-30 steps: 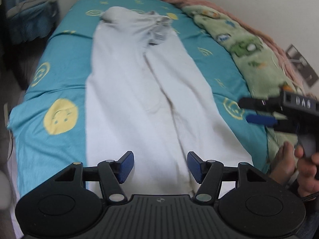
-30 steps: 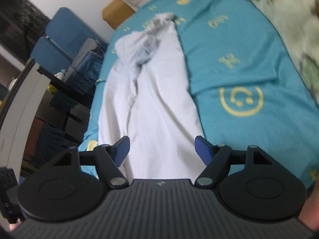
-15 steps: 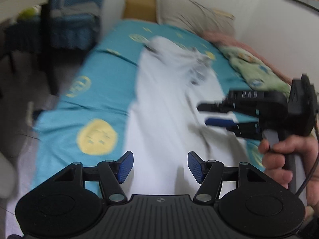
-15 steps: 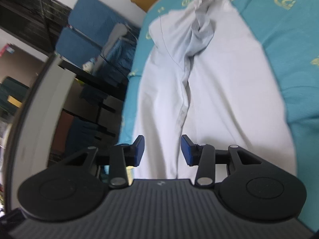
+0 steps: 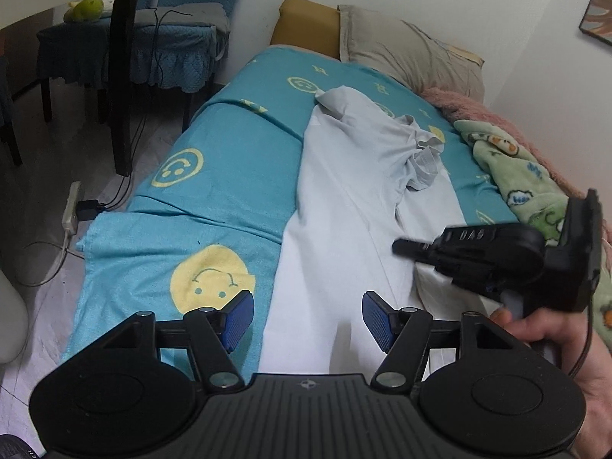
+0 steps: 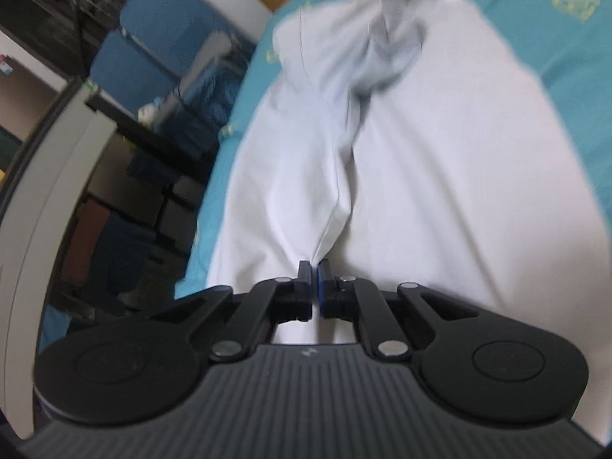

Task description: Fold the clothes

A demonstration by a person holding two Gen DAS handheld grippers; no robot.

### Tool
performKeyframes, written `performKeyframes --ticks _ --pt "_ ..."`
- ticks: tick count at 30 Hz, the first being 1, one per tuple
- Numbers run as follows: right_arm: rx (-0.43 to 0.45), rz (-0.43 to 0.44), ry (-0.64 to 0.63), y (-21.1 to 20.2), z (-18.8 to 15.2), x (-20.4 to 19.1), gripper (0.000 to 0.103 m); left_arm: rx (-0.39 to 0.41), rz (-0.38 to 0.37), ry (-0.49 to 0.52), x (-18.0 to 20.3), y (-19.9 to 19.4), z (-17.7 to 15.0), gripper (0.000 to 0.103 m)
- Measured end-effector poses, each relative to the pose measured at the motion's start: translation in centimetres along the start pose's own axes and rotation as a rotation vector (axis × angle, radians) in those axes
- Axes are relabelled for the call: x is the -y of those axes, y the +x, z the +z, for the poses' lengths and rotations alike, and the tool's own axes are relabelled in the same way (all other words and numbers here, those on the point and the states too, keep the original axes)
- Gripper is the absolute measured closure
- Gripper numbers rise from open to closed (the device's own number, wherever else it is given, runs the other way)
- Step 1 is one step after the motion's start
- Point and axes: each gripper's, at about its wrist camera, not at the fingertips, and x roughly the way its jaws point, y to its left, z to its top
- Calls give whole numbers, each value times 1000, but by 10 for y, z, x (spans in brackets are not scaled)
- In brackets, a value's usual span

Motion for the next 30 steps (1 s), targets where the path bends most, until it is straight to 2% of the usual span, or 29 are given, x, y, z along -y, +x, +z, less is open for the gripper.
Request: performKeyframes --ticks 3,7,12,16,17,18,19,20,22,26,30 --pt "61 -40 -42 -10 10 -6 98 -6 -14 30 6 1 -3 38" --pt "98 -105 -94 -14 18 3 97 -30 -29 58 11 5 -7 37" --pt "41 -110 -50 -11 19 17 94 -85 -47 37 4 15 -9 33" --pt "4 -99 -27 -24 17 12 92 -138 -52 -37 -11 23 -9 32" --pt "2 -95 -24 -31 15 10 85 -152 -52 -57 -15 25 -9 32" --pt "3 -93 -19 -38 13 10 73 -165 -50 -78 -19 27 -9 32" --pt "10 -90 -15 -48 11 8 41 -179 -46 -98 -23 28 -9 32" --pt "18 -87 -11 -57 8 7 21 -192 -43 -118 -26 30 -10 32" --pt "26 -93 -13 -75 5 5 23 -217 -36 -149 -32 34 -11 32" --pt "-1 -201 32 -106 -4 12 22 -229 -27 -160 -34 34 -13 32" --pt "-8 -182 266 -136 -27 54 23 -236 -17 -123 -26 34 -15 32"
